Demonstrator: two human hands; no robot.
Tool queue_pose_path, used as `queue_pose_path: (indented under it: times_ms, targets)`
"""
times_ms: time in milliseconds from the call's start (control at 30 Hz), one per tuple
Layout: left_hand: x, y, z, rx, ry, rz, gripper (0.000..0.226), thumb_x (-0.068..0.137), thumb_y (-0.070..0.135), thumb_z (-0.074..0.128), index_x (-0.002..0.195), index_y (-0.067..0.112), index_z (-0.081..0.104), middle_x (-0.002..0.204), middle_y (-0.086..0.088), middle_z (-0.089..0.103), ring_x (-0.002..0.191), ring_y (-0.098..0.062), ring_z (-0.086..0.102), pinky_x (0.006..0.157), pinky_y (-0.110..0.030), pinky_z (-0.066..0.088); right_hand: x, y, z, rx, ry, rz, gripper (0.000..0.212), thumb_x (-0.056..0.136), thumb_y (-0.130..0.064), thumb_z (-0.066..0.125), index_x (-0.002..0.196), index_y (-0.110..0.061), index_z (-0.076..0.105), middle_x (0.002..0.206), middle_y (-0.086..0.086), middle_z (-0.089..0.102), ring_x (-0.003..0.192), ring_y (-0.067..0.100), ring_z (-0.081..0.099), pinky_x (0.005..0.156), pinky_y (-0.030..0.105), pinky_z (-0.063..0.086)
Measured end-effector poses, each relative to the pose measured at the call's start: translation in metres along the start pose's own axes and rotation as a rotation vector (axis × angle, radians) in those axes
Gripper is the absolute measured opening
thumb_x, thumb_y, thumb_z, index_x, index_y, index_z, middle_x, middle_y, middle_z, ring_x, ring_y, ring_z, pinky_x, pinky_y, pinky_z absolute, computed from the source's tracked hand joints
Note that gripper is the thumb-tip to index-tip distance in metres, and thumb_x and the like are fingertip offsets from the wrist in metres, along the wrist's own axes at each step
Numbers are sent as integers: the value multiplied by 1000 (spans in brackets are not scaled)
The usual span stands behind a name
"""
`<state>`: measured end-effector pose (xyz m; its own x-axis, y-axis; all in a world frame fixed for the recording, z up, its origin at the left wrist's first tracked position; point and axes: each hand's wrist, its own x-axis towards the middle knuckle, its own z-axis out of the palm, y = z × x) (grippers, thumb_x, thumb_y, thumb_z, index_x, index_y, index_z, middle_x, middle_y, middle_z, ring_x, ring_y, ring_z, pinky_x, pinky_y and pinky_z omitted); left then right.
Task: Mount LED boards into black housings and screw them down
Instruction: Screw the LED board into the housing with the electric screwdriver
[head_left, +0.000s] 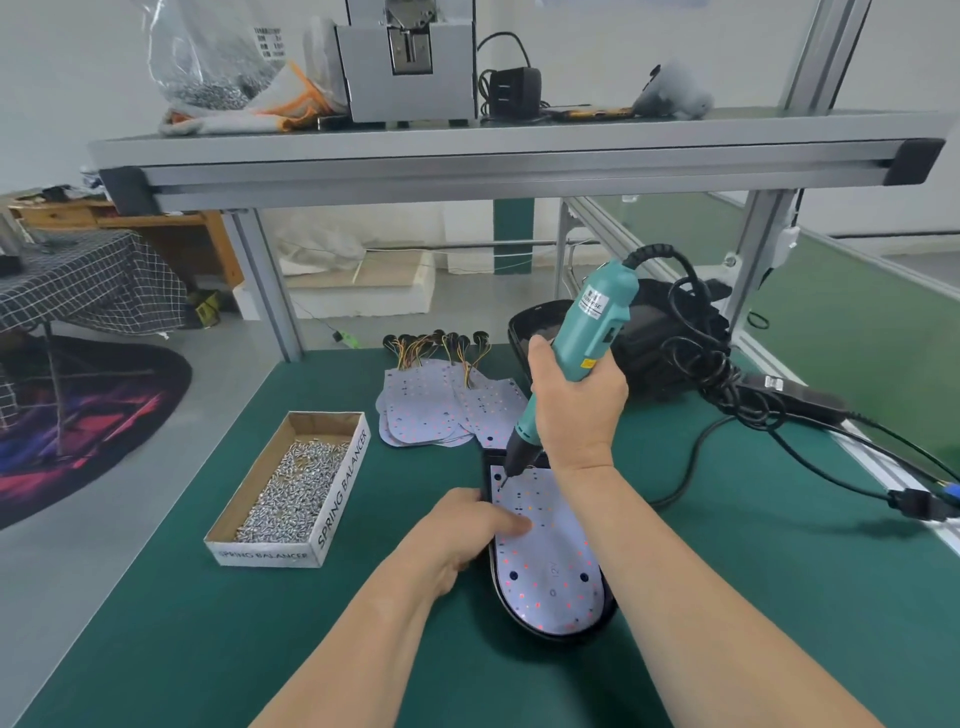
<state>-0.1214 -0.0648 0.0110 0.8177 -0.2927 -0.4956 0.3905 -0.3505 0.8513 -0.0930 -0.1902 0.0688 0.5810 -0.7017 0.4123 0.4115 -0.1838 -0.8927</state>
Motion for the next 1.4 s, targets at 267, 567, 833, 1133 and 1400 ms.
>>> queue_pose_path:
  times_ms: [267, 567, 833, 1133, 1400]
  targets:
    - [4, -5, -1, -61, -38, 16, 21, 82, 3, 72, 100, 12, 76, 94, -1, 79, 90, -19, 76, 86, -29, 56, 2, 5, 2, 5, -26, -15, 28, 78, -34, 72, 68, -19, 51, 55, -12, 53, 53, 11, 51, 56, 27, 49]
    - [9, -9, 0, -69, -29, 24, 24, 78, 2, 74, 101, 11, 76, 96, -2, 79, 96, -23, 75, 102, -41, 52, -1, 5, 5, -13, -71, -63, 30, 79, -29, 73, 65, -25, 46, 51, -18, 51, 49, 4, 47, 54, 16, 41]
    - [11, -12, 1, -87, -14, 26, 24, 80, -1, 73, 101, 7, 76, 97, -5, 79, 96, -25, 74, 100, -42, 53, -8, 8, 8, 8, -81, -5, 23, 77, -33, 69, 69, -21, 52, 53, -19, 54, 51, 3, 49, 56, 18, 44]
    - [11, -8, -1, -64, -46, 19, 22, 80, 1, 73, 100, 11, 76, 96, -2, 79, 96, -23, 74, 103, -42, 51, -4, 3, -3, 33, -47, 76, 33, 80, -37, 74, 74, -10, 56, 60, -5, 58, 59, 18, 57, 64, 32, 53]
    - [11, -6, -1, -42, -42, 3, 26, 73, 9, 77, 99, 13, 77, 95, -1, 79, 96, -23, 74, 101, -39, 52, -11, -6, -17, 51, 3, 140, 39, 80, -43, 74, 77, -7, 60, 73, 18, 65, 74, 37, 63, 77, 53, 55]
